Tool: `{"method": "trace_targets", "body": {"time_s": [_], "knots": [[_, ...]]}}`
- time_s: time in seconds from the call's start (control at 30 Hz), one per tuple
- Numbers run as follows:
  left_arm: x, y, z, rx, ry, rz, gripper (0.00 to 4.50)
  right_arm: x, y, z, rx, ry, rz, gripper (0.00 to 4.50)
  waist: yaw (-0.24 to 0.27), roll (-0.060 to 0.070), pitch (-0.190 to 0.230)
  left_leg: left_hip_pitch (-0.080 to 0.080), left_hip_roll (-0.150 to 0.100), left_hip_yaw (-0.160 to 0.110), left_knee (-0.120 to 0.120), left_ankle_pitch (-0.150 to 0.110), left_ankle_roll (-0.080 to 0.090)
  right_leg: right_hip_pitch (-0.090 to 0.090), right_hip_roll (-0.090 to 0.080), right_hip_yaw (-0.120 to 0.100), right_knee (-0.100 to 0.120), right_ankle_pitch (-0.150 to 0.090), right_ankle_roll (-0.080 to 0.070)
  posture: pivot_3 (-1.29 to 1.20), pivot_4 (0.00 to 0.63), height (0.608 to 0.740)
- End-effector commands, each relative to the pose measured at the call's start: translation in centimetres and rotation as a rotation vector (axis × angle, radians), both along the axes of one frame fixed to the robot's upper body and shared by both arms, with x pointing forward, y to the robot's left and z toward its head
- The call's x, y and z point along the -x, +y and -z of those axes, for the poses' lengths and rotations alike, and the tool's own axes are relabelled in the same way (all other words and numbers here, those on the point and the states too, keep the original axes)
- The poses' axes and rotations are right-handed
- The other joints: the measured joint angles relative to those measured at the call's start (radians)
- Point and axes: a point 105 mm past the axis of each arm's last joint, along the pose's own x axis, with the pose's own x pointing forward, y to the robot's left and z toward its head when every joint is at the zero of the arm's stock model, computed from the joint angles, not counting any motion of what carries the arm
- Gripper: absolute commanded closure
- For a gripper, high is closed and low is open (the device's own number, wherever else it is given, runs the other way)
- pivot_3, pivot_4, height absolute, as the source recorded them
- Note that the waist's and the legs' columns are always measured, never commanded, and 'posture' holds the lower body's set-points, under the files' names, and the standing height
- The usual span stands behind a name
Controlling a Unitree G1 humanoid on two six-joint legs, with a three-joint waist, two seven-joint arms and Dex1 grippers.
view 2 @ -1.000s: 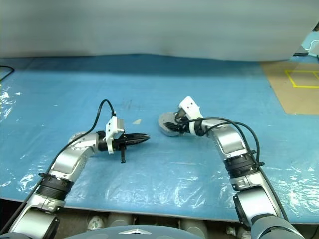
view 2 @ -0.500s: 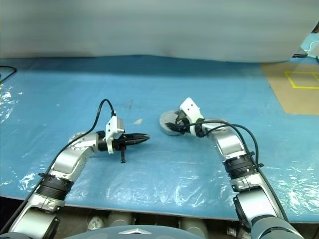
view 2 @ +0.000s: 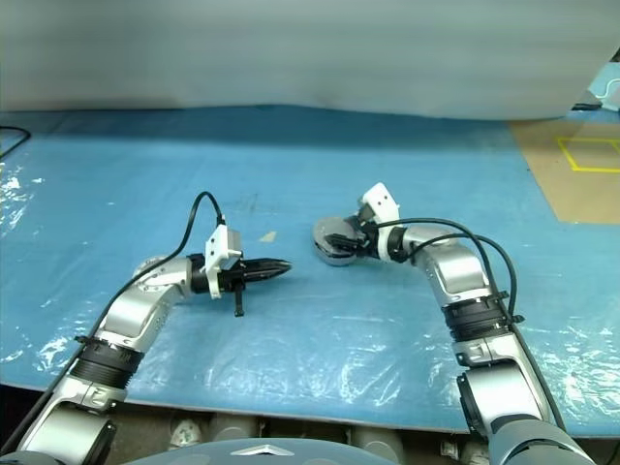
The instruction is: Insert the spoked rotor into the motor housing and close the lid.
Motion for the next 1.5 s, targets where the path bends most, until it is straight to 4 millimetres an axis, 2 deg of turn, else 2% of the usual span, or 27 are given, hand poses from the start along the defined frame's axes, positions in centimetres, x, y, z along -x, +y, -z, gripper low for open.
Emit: {"method": "trace_targets", "body": {"time_s": [0.03,0.27,0.57,0.87,1.03,1.17,1.2,1.33,1.5], "knots": [[-0.1,-0.3,-0.9,0.008,-0.04,0.01,4.5,0.3,0.1,0.2,0.058,-0.034,-0.015,1.54,0.0,0.0,0.0,0.0,0.0,0.0,-0.001,0.0,0.0,0.0,0.0,0.0,-0.001,0.0,0.0,0.0,0.15,0.74],[0.0,-0.3,-0.8,0.007,-0.038,0.01,4.5,0.9,-0.3,1.9,0.155,-0.058,-0.04,1.54,0.0,0.0,0.0,0.0,0.0,0.0,-0.002,0.0,0.0,0.0,0.0,0.0,-0.002,0.0,0.0,0.0,0.15,0.74],[-0.1,-0.3,-0.9,0.008,-0.041,0.009,4.5,0.5,-1.2,3.4,0.253,-0.091,-0.021,1.54,-0.001,0.0,0.0,0.001,0.0,0.0,-0.001,0.0,0.0,0.001,0.0,0.0,-0.002,0.0,0.0,0.0,0.15,0.74],[-0.1,-0.3,-0.9,0.009,-0.039,0.012,4.5,0.2,-2.9,5.1,0.347,-0.041,0.011,1.54,0.0,0.0,0.0,0.008,0.0,0.0,0.0,0.0,0.0,0.007,-0.002,0.002,-0.002,0.0,0.0,0.0,0.15,0.74],[-0.1,-0.3,-0.9,0.009,-0.041,0.013,4.5,0.4,-4.0,6.9,0.431,0.051,0.036,1.54,0.0,0.0,0.0,0.012,0.0,0.0,0.0,0.0,0.0,0.011,-0.003,0.003,-0.002,0.0,0.0,0.0,0.15,0.74],[-0.2,-0.4,-0.9,0.01,-0.042,0.011,4.5,1.4,-3.3,6.7,0.327,0.156,0.016,1.54,0.008,0.0,0.0,0.019,0.0,0.0,-0.002,-0.001,0.002,0.018,-0.004,0.003,-0.003,-0.002,0.002,0.0,0.15,0.74],[-0.2,-0.4,-0.9,0.01,-0.042,0.011,4.5,1.8,-3.3,6.7,0.33,0.16,-0.003,1.54,0.011,0.0,0.0,0.019,-0.001,0.0,-0.003,-0.002,0.004,0.018,-0.004,0.003,-0.005,-0.004,0.007,0.0,0.15,0.74],[-0.1,-0.4,-0.9,0.01,-0.042,0.012,4.5,2.9,-3.1,6.5,0.312,0.174,-0.059,1.54,0.025,-0.001,-0.001,0.019,-0.001,0.001,-0.009,-0.001,0.001,0.019,-0.004,0.003,-0.012,-0.001,0.001,0.0,0.15,0.74],[-0.2,-0.4,-0.9,0.01,-0.042,0.012,4.5,1.9,-4.2,6.8,0.414,0.078,-0.025,1.54,0.024,-0.001,-0.001,0.017,-0.001,0.001,-0.013,0.0,0.0,0.018,-0.001,0.0,-0.013,-0.002,0.001,0.0,0.15,0.74]]}}
